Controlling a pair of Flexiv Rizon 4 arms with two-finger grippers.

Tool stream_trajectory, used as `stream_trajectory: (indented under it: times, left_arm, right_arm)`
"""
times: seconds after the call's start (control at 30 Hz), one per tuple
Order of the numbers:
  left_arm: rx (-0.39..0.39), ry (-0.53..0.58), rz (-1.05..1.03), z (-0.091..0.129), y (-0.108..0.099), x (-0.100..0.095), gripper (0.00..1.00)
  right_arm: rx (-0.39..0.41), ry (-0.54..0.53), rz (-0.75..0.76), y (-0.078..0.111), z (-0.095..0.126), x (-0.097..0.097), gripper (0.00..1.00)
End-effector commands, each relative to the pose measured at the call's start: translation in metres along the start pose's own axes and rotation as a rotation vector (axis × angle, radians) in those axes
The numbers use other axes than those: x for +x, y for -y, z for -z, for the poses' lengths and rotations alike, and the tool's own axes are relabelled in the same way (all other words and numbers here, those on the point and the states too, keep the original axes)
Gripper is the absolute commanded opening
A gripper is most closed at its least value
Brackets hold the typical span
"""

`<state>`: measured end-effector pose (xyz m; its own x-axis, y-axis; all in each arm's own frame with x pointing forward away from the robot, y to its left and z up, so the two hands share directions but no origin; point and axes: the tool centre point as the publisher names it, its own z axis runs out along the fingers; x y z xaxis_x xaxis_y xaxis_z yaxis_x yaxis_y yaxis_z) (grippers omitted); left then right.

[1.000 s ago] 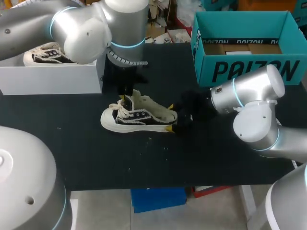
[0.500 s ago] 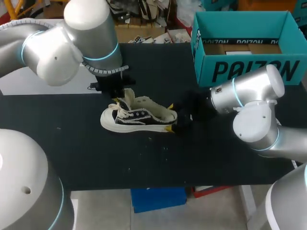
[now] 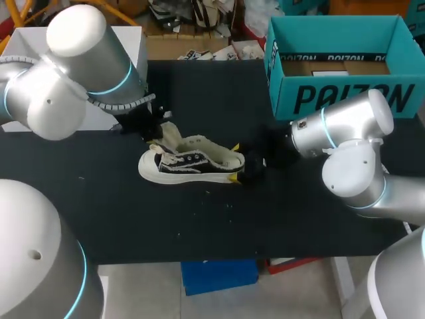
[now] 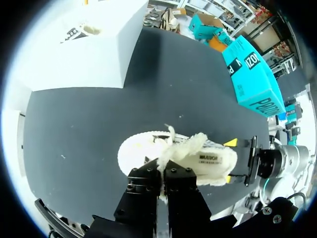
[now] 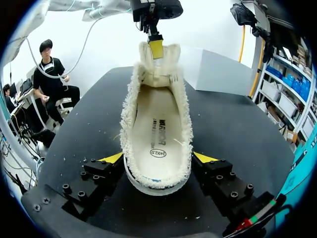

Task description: Take the shoe out of the shoebox, open the shoe tongue, remove and reinsert the insole, then place the shoe into the shoebox

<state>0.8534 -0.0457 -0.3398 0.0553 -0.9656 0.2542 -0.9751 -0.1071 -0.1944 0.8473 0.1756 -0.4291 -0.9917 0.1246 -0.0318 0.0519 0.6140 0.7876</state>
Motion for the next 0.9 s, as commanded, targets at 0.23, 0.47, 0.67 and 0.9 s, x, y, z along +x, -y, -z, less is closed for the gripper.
stream_trajectory:
  times: [0.23,0.47,0.67,0.9]
  left_arm:
    - [-0.014,-0.069,0.01,-0.007,0.002,-0.006,0.13]
    - [-0.034,-0.126,-0.042,0.004,0.007,0.002,1.0]
    - [-0.108,-0.228,-0.205,0.028,0.013,0.017,1.0]
    - [-0.318,-0.316,-0.599,0.045,0.019,0.048,1.0]
  right_arm:
    - [0.002,0.001,-0.002,0.003,0.0,0.0,0.0]
    - [0.002,0.001,-0.002,0.003,0.0,0.0,0.0]
    - [0.002,0.001,-0.002,0.003,0.0,0.0,0.0]
    - [0.002,0.001,-0.002,0.003,0.0,0.0,0.0]
